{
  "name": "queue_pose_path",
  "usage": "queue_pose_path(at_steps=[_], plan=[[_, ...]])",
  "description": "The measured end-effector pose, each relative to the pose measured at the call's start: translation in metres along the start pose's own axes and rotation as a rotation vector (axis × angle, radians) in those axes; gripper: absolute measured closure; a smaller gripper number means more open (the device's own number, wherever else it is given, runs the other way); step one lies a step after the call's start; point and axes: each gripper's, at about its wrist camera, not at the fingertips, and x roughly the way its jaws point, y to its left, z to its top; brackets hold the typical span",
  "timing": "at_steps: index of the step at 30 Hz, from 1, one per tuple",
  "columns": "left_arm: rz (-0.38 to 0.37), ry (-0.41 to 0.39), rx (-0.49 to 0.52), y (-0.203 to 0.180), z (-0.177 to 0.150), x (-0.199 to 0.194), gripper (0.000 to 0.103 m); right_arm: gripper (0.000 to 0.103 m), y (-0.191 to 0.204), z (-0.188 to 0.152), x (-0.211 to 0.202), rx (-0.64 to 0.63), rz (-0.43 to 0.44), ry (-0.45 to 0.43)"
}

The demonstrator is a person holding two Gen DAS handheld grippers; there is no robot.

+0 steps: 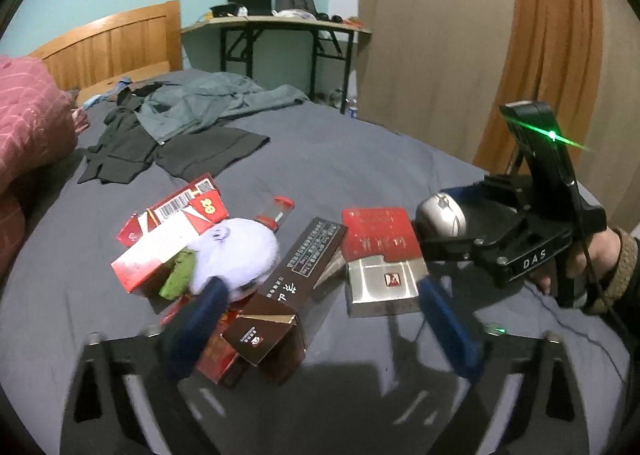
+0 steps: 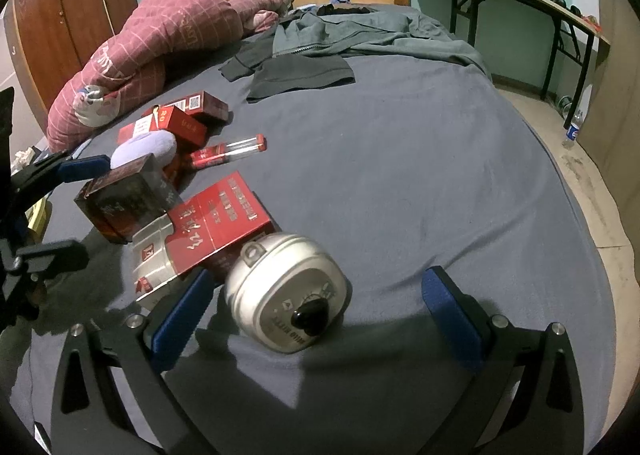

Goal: Organize objects
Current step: 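Grasp the silver speaker with the right tool while the left tool grasps a brown box, then carry the brown box and silver speaker toward the yellow basin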

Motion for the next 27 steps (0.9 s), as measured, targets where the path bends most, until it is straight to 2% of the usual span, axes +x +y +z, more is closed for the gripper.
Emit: queue_pose_path(at_steps=[1,2,3,4,6,7,9,17,22,27], plan=[[0.011,-0.001,-0.004,-0.002,-0.001,0.002,0.034,0.008,-0.001,0.000,-0.001,0.003,0.002,-0.003],[0.026,0.007,-0.007,-0.001,-0.003,0.004,0.039,0.018,-0.002,0.000,-0.002,0.009,0.003,-0.009],[0.034,0.025,-0.006,-0.002,-0.005,0.006,0.049,0.027,-0.003,0.000,-0.003,0.015,0.002,-0.014],[0.033,0.035,-0.001,-0.003,-0.006,0.008,0.058,0.030,-0.004,0.000,-0.003,0.021,0.009,-0.019],[0.032,0.047,0.017,-0.007,-0.009,0.009,0.064,0.042,-0.004,0.000,-0.005,0.021,0.027,-0.025],[0.028,0.049,0.021,-0.009,-0.009,0.009,0.067,0.044,-0.002,0.000,-0.005,0.014,0.033,-0.028],[0.023,0.059,0.020,-0.012,-0.010,0.011,0.068,0.052,0.002,0.000,-0.005,-0.008,0.036,-0.027],[0.028,0.069,-0.002,-0.014,-0.005,0.010,0.070,0.052,0.002,0.000,-0.007,-0.008,0.055,-0.038],[0.007,0.056,-0.004,-0.017,0.000,-0.001,0.077,0.052,-0.002,0.003,-0.020,0.018,0.074,-0.083],[0.010,0.054,-0.024,-0.016,0.000,-0.009,0.079,0.052,-0.002,0.005,-0.026,0.033,0.079,-0.101]])
